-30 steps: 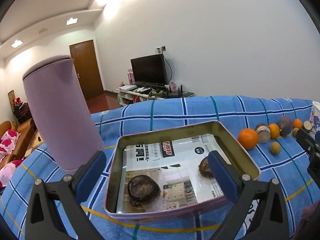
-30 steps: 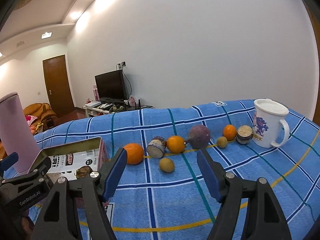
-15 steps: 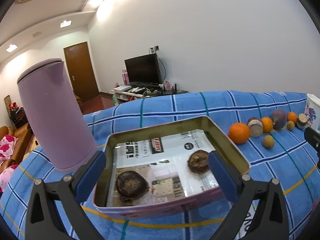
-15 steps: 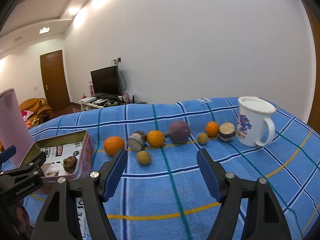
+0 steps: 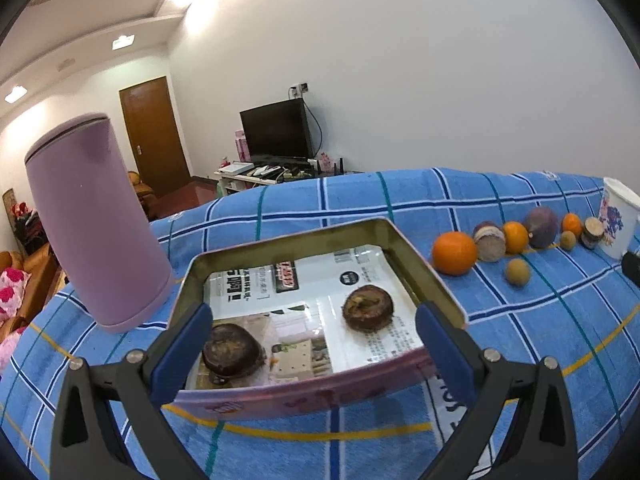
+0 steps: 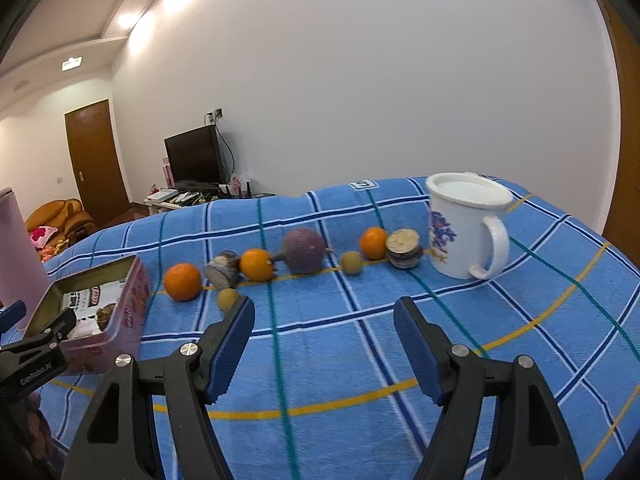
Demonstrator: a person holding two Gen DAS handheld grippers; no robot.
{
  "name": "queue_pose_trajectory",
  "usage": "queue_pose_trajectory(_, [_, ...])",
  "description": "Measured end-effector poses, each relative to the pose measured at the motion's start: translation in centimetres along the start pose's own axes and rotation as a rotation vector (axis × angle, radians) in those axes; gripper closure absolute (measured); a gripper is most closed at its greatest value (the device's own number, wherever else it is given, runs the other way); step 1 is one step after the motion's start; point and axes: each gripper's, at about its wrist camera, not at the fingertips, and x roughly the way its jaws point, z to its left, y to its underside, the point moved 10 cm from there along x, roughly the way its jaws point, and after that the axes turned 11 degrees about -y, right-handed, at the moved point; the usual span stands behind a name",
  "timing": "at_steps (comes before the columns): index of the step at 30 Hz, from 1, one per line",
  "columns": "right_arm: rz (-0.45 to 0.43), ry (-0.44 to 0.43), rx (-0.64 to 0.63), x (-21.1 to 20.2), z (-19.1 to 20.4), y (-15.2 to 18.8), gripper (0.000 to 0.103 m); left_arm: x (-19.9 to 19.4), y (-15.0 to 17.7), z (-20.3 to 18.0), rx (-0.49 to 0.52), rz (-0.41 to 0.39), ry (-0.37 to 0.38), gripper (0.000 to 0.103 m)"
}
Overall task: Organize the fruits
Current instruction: 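Withdraw both open grippers from the tin toward the fruit row, then grasp the small yellow-brown round fruit with the left gripper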
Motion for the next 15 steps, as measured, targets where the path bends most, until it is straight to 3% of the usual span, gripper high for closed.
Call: queue_pose_trajectory(15, [0.048,0.017,0.115,-0.8,-5.8,0.8,0.030,-2.6,0.6,-6.2,0.096,0.033,0.093,0.000])
